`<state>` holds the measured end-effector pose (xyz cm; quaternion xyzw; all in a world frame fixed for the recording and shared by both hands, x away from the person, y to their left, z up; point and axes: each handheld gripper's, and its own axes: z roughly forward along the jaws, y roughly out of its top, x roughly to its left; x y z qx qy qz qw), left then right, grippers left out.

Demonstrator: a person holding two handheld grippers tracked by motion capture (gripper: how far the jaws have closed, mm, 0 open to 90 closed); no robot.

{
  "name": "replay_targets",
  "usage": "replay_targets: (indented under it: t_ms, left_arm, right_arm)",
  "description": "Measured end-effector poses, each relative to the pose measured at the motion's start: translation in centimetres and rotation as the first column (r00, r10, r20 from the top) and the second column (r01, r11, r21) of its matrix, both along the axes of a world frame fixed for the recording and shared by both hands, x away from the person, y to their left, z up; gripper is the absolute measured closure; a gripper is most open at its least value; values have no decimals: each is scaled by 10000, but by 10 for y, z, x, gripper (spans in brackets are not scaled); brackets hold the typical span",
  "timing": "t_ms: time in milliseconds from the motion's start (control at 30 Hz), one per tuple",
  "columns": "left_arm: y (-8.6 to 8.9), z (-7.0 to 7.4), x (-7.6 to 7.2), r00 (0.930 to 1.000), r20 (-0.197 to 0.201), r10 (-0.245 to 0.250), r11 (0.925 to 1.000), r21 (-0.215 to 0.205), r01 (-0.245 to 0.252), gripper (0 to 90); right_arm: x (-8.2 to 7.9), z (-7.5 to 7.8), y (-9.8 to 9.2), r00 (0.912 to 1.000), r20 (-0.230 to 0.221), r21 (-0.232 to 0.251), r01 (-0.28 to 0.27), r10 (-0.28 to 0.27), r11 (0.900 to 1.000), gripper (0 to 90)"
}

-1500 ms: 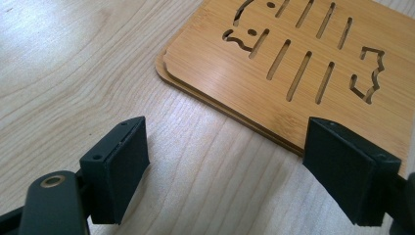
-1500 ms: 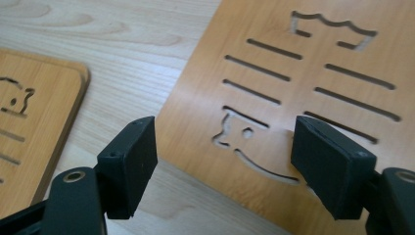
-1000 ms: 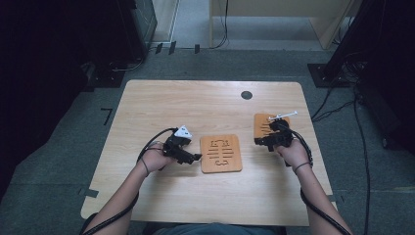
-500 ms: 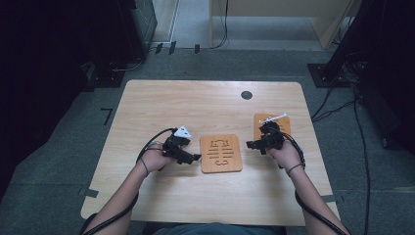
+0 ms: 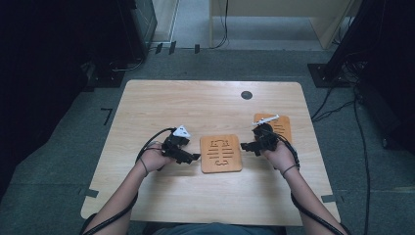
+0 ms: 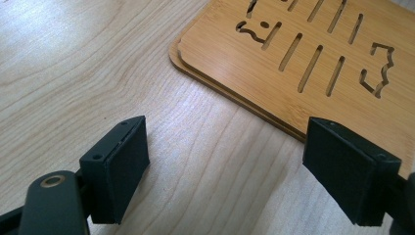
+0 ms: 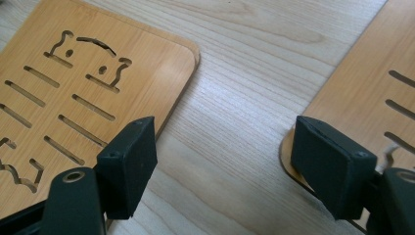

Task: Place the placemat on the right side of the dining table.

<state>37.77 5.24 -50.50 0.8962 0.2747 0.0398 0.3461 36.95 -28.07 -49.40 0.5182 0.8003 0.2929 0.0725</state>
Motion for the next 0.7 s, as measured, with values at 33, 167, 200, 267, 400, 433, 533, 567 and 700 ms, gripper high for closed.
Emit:
replay_targets:
  t_ms: [33,167,200,267,400,433,533,567,700]
  left_arm:
    - [0,0,0,10000,10,-7,10000,9,7,163]
    - [0,0,0,10000,31,-6,10000,1,6,163]
    - [0,0,0,10000,35,-3,10000,-7,3,163]
    - [0,0,0,10000,41,-7,10000,-15,7,163]
    - [1,-1,0,10000,44,-16,10000,-58,16,163]
    - [1,-1,0,10000,42,7,10000,-67,-6,163]
    - [1,-1,0,10000,45,6,10000,-90,-6,163]
    - [1,-1,0,10000,57,-11,10000,-73,12,163]
    - [1,-1,0,10000,53,-7,10000,-98,8,163]
  right_arm:
    - [0,0,1,10000,12,-3,-3,3,10000,252]
    - [-1,-2,4,9997,240,-37,-66,66,10000,240]
    - [-1,-2,5,9995,306,-61,-102,104,9999,238]
    - [-2,-3,7,9989,449,-126,-150,156,9998,237]
    - [-3,-6,13,9982,467,-119,-373,378,9992,238]
    - [-3,-8,15,9975,524,-194,-471,480,9987,221]
    - [-3,-9,17,9964,607,-276,-581,596,9979,204]
    - [-3,-9,16,9962,646,-267,-575,591,9980,204]
    - [-4,-9,16,9959,685,-225,-580,595,9981,204]
